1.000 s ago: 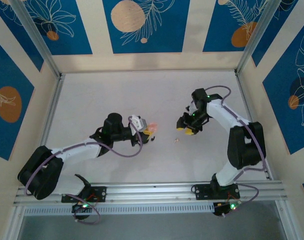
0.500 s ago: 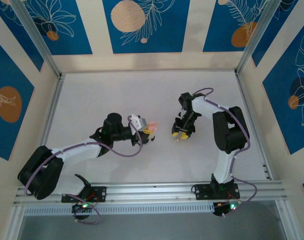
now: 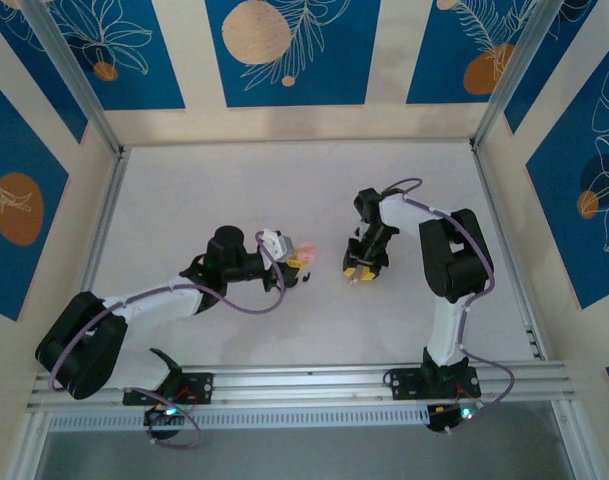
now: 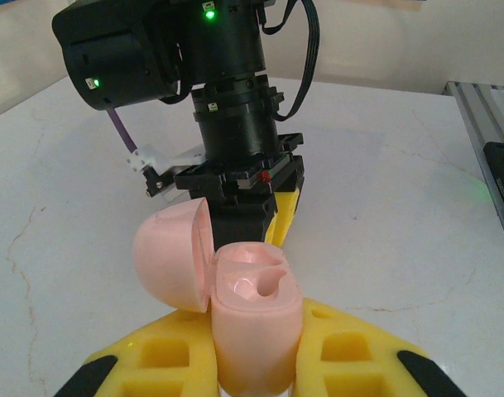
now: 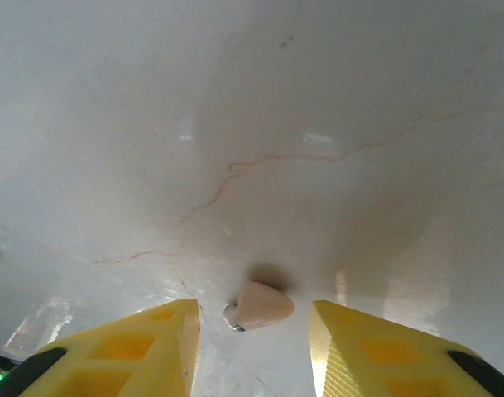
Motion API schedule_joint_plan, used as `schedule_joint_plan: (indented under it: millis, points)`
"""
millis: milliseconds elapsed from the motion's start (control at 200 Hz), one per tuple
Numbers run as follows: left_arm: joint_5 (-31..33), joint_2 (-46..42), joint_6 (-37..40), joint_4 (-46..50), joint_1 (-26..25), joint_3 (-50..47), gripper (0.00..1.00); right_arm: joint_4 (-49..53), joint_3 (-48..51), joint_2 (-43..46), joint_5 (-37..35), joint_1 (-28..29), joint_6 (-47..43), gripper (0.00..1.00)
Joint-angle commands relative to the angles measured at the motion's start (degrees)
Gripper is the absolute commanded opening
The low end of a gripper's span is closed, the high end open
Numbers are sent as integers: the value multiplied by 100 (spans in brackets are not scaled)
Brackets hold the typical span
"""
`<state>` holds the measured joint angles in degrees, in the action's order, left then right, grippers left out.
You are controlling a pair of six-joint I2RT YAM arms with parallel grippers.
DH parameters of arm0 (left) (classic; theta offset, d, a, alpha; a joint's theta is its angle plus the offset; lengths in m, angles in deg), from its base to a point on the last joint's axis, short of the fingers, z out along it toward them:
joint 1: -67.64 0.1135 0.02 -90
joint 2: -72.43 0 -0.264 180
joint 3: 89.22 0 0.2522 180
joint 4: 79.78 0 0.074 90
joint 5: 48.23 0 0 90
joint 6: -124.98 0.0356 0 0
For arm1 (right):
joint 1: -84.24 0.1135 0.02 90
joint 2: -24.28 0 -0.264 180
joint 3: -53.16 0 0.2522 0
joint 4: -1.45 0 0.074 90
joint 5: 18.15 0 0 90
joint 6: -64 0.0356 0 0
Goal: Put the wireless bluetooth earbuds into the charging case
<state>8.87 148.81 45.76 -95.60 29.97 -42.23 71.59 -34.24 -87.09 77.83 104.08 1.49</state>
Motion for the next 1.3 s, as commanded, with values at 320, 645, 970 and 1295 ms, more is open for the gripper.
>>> schedule_joint_plan:
  millis: [320, 645, 970, 1295]
  points:
    - [-30, -1, -143, -133, 4, -99, 13, -22, 61, -186, -33, 62, 29, 37]
    - [-22, -36, -138, -75, 5, -93, 13, -158, 164, -254, -45, 73, 12, 32]
    - [140, 115, -95, -170, -3, -103, 13, -560, 420, 398, -27, 52, 197, 27]
    - [369, 874, -267, -1393, -39, -204, 12, -1639, 1087, 1822, 176, 45, 941, 25]
